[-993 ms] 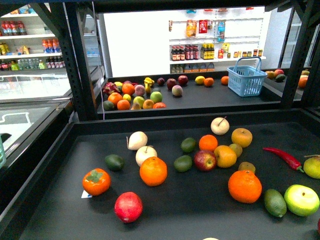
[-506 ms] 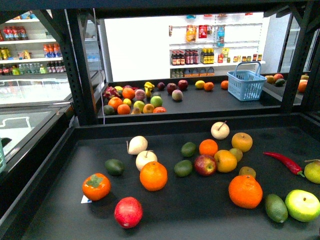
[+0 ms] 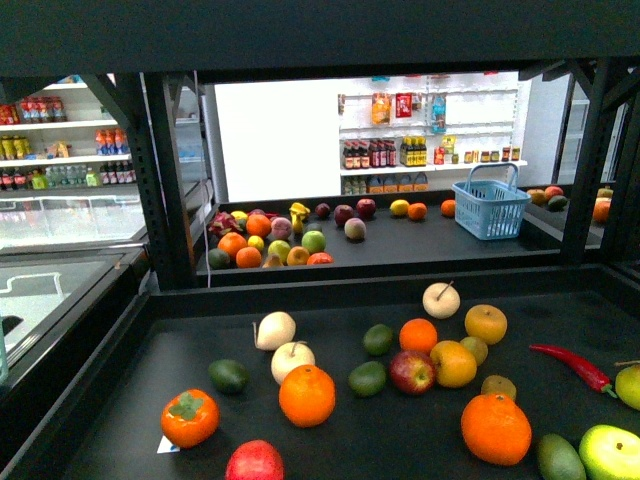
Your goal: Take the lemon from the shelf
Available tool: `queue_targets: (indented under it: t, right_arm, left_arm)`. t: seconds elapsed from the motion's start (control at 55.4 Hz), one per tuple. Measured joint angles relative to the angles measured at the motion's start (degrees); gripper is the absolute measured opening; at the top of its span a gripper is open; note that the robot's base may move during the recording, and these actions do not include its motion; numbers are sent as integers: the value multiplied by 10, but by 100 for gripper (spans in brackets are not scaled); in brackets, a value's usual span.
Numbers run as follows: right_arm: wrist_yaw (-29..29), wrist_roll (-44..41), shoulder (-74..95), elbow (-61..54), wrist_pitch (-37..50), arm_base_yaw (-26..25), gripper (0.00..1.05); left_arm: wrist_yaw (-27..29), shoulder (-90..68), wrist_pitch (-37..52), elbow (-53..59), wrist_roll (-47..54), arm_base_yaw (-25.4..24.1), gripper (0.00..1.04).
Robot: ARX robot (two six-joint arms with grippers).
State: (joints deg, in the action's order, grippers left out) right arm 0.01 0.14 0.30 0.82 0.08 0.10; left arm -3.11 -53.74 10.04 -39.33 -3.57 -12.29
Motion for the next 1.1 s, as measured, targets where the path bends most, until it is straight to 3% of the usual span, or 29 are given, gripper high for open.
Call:
queue_targets:
  t: [0.036,0.108,0.144,0.452,1.102]
  right_arm:
    - [0,0,0,0,0,0,97]
    - [0,0,0,0,0,0,97]
    - [0,0,0,0,0,0,97]
    - [0,0,0,0,0,0,97]
    - [0,0,0,0,0,0,97]
  left_arm:
    - [-20,34,9,24,7,16,80]
    - [16,141,-19,94,21,95,64]
    - [17,183,-27,123,24,112,57]
    - [31,310,-13,258,28,121,2]
    - [31,422,-19,358,29,121,3]
